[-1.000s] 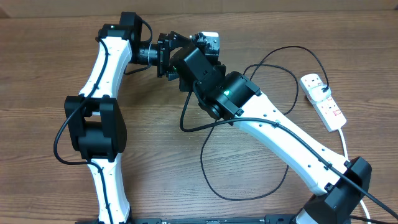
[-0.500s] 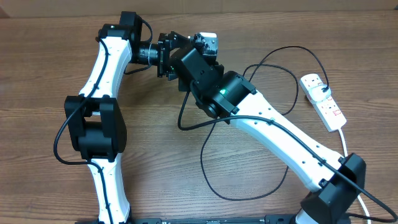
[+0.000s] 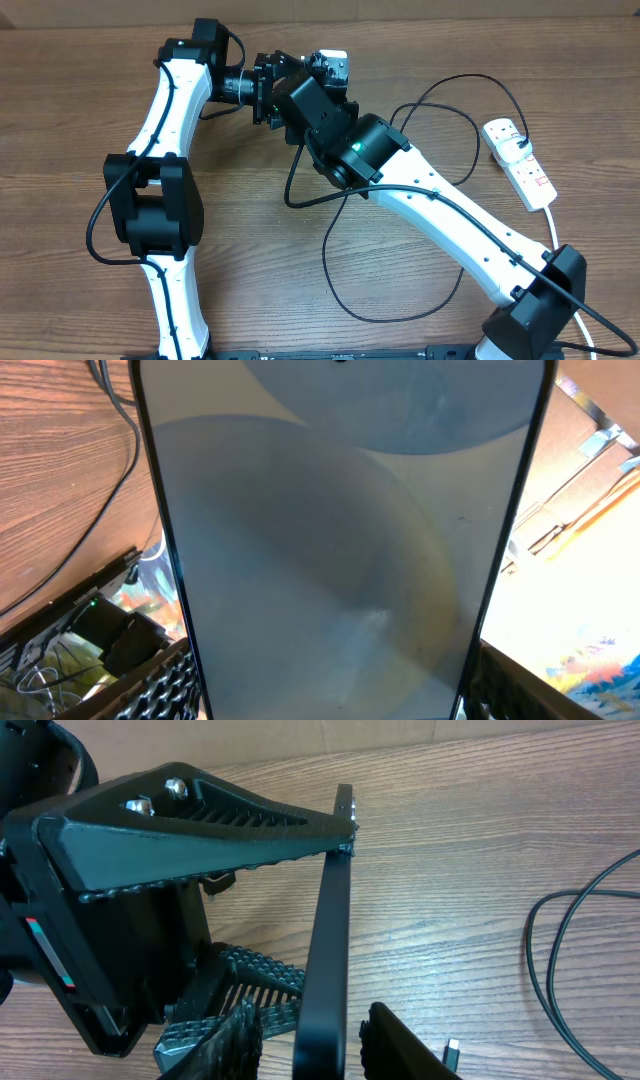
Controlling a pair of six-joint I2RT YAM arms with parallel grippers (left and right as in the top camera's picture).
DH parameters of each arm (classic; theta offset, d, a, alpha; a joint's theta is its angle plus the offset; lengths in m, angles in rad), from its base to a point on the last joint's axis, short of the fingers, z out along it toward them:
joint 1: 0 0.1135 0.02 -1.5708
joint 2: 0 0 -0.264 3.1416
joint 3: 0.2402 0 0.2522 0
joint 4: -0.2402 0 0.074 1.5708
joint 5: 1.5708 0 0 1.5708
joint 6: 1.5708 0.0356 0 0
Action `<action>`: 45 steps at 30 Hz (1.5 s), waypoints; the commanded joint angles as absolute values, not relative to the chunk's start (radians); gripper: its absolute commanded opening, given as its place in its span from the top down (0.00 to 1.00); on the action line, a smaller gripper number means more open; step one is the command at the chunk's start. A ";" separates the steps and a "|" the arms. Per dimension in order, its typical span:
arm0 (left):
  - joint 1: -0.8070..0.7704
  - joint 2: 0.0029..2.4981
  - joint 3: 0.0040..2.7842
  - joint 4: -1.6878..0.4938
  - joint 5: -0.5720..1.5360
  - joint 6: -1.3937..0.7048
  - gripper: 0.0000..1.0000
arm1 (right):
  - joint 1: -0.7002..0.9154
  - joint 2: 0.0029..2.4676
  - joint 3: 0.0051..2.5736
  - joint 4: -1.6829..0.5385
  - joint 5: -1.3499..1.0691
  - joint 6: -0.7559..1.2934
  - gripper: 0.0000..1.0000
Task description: Plug charger to phone and switch on socket
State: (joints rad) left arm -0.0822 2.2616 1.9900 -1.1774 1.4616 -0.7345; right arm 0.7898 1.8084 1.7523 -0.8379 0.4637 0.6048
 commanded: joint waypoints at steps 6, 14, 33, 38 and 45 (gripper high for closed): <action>-0.074 2.270 2.020 -1.174 1.494 -0.744 0.28 | 0.788 1.809 1.781 -0.831 0.495 0.599 0.68; -0.085 2.270 2.020 -1.173 1.512 -0.744 0.28 | 0.788 1.810 1.781 -0.831 0.501 0.599 0.68; -0.086 2.270 2.020 -1.174 1.513 -0.741 0.28 | 0.788 1.810 1.781 -0.831 0.505 0.599 0.75; -0.086 2.270 2.020 -1.174 1.513 -0.740 0.28 | 0.788 1.810 1.781 -0.831 0.505 0.599 0.75; -0.090 2.270 2.020 -1.174 1.513 -0.733 0.28 | 0.788 1.810 1.781 -0.833 0.504 0.602 0.78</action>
State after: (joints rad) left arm -0.0834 2.2616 1.9900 -1.1774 1.4624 -0.7341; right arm 0.7898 1.8084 1.7523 -0.8375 0.4870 0.6014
